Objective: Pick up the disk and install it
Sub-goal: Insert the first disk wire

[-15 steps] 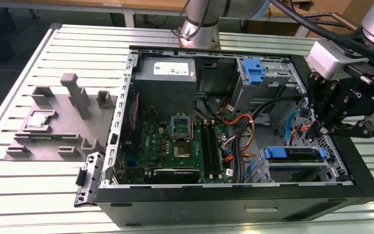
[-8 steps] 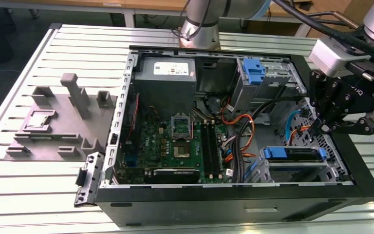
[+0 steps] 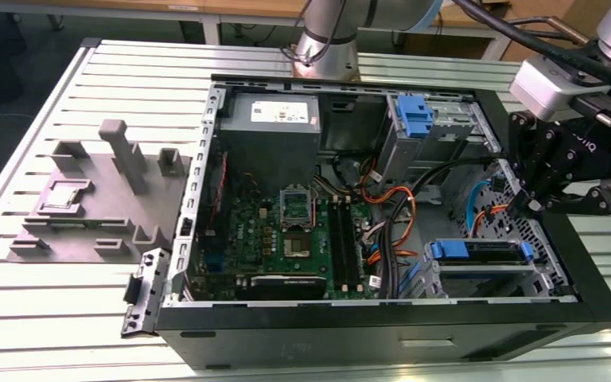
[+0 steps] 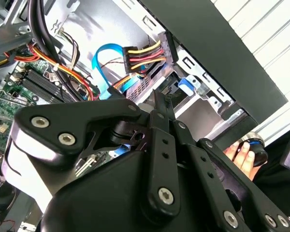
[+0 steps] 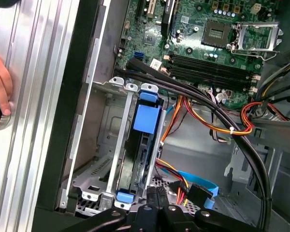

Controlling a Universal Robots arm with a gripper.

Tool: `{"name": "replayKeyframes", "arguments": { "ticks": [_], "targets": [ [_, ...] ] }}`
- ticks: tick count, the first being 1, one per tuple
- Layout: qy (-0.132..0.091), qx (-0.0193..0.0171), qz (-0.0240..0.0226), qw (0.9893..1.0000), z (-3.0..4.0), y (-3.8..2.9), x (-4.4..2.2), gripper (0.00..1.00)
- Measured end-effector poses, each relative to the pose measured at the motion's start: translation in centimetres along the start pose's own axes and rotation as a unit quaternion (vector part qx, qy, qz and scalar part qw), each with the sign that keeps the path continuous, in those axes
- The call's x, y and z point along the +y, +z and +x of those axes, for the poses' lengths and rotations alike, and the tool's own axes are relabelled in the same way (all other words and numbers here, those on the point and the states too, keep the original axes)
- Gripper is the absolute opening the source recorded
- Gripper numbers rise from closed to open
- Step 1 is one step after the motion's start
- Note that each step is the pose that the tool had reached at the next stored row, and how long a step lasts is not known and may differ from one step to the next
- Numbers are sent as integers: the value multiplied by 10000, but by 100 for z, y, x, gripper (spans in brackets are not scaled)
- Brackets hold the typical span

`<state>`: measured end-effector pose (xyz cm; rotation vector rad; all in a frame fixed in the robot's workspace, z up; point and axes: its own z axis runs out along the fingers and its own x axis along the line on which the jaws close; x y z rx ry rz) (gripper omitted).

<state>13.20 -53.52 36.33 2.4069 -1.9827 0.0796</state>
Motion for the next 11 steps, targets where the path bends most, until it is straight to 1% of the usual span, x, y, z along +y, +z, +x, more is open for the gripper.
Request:
{"name": "replayKeyframes", "arguments": {
  "ticks": [4,8,11],
  "targets": [
    [-8,9,-1,10000,-18,1,-33,12],
    [-16,10,-1,10000,-39,2,-68,12],
    [-20,12,-1,10000,-48,3,-80,12]
  ]
}}
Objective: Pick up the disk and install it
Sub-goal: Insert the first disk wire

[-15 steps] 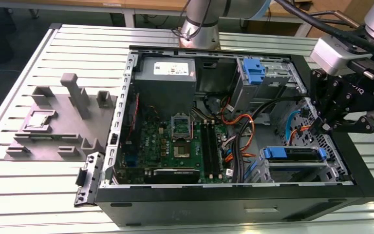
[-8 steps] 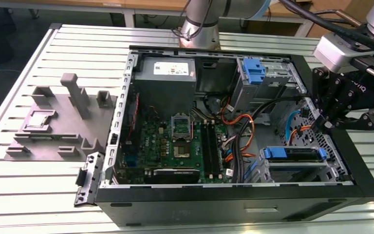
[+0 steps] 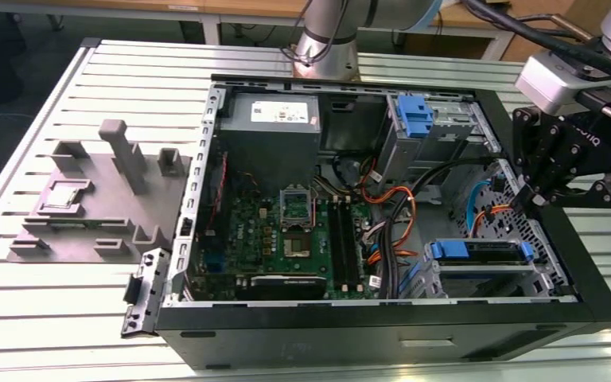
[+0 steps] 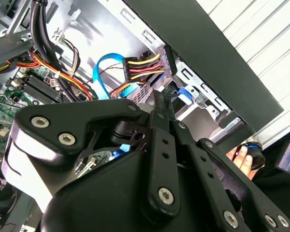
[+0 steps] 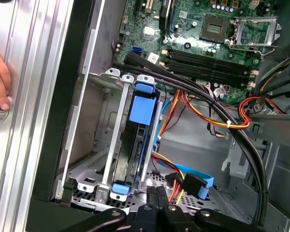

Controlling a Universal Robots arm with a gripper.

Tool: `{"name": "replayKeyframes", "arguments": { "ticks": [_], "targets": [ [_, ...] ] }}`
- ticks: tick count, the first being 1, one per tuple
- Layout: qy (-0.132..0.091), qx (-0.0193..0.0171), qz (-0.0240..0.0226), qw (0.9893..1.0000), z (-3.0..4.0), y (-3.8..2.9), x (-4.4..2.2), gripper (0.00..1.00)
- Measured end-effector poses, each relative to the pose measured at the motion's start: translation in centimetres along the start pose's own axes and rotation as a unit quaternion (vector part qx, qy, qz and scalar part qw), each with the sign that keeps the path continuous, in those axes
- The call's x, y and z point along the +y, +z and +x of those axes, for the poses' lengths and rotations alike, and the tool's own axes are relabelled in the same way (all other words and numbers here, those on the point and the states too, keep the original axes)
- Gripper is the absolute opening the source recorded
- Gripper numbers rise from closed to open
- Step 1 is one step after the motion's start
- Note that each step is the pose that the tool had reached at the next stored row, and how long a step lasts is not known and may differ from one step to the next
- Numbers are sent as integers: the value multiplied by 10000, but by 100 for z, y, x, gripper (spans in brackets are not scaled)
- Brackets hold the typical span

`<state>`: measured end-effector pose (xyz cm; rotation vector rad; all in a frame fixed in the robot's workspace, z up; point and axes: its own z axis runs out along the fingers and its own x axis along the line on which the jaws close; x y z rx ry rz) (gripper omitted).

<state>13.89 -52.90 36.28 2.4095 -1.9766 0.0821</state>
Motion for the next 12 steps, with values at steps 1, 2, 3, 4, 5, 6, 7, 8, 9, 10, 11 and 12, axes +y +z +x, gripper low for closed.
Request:
{"name": "replayKeyframes", "arguments": {
  "ticks": [1,2,3,4,5,6,7,8,9,10,11,12],
  "targets": [
    [0,0,0,10000,0,0,0,12],
    [0,0,0,10000,0,0,-1,12],
    [-1,1,0,10000,-1,-1,-2,12],
    [-1,1,0,10000,-1,-1,-2,12],
    [-1,2,0,10000,-1,-1,-2,12],
    [-1,1,0,10000,-1,0,-2,12],
    [-1,2,0,10000,-1,-1,-2,12],
    [-1,2,0,10000,-1,-1,-2,12],
    [-1,2,0,10000,-1,-1,-2,12],
    [-1,2,0,10000,-1,-1,-2,12],
    [-1,2,0,10000,-1,-1,-2,12],
    [-1,2,0,10000,-1,-1,-2,12]
  ]
}}
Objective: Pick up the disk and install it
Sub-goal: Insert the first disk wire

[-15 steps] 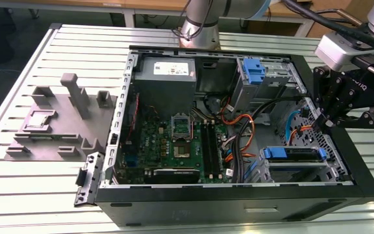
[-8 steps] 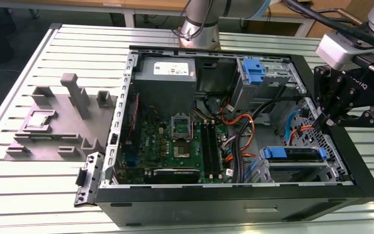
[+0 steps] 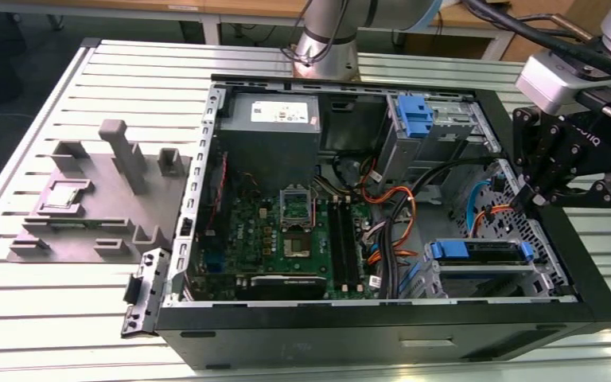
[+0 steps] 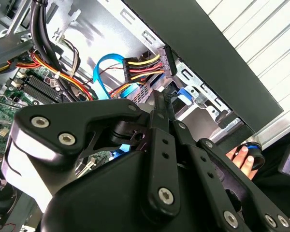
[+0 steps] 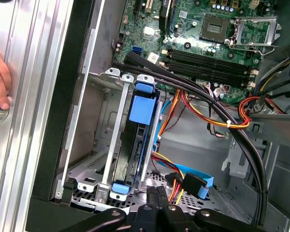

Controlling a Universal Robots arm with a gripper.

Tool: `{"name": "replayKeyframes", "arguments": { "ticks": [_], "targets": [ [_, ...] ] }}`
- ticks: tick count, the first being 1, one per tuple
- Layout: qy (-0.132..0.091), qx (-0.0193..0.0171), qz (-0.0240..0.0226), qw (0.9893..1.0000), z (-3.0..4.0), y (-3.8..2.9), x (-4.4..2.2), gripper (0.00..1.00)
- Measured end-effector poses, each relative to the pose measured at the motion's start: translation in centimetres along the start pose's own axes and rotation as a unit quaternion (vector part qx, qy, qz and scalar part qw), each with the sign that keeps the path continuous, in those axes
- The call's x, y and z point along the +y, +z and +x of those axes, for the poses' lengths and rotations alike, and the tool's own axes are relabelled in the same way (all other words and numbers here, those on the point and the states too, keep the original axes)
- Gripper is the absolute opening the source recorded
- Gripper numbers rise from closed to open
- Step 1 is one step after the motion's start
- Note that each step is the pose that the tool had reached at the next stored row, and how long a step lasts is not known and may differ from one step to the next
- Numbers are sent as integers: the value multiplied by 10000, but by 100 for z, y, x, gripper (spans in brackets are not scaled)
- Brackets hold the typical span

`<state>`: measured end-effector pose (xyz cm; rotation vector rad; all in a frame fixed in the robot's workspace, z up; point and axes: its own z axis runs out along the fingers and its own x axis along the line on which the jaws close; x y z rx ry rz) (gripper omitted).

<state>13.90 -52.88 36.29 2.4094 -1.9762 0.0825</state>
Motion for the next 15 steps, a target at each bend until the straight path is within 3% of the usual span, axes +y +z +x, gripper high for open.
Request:
{"name": "replayKeyframes", "arguments": {
  "ticks": [15],
  "targets": [
    [-325,8,50,9995,0,1,0,12]
  ]
}}
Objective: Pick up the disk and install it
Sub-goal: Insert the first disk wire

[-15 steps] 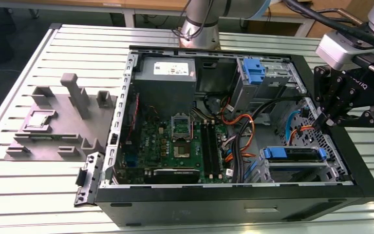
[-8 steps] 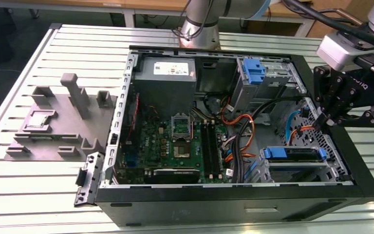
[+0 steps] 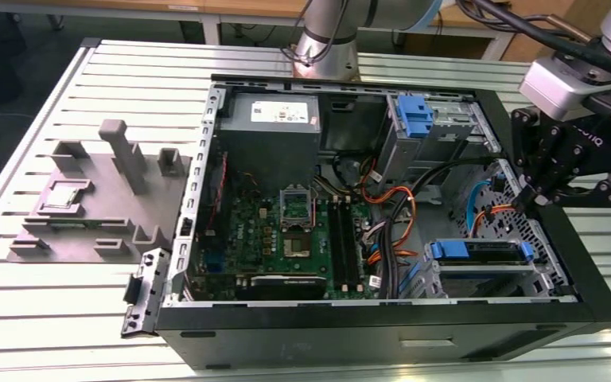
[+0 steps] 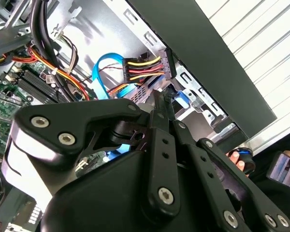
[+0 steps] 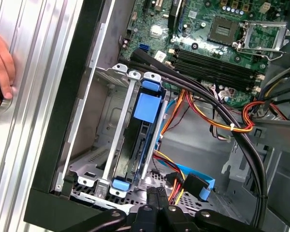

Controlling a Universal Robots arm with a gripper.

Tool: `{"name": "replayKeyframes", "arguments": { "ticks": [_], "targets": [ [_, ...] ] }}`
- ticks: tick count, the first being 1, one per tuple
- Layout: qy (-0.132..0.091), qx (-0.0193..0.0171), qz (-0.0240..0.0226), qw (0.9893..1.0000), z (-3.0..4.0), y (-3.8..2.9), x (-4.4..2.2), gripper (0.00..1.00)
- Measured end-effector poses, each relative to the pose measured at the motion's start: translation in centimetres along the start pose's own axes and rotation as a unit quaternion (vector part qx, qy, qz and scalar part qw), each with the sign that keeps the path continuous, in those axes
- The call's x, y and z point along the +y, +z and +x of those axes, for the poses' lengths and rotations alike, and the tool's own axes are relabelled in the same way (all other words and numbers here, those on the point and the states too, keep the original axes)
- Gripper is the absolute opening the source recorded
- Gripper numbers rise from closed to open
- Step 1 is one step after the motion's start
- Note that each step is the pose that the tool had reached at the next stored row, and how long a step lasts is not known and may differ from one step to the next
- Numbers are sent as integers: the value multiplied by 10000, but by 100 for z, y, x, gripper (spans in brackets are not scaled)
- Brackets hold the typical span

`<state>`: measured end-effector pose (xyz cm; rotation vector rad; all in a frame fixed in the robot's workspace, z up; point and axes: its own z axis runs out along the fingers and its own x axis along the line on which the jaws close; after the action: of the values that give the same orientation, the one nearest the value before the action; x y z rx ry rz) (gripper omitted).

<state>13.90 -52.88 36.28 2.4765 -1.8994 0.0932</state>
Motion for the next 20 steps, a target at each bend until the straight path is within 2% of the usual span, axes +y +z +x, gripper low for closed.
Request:
{"name": "replayKeyframes", "arguments": {
  "ticks": [9,20],
  "targets": [
    [-150,-2,9,9999,-7,1,-37,12],
    [-157,40,-3,9999,-86,9,-144,12]
  ]
}}
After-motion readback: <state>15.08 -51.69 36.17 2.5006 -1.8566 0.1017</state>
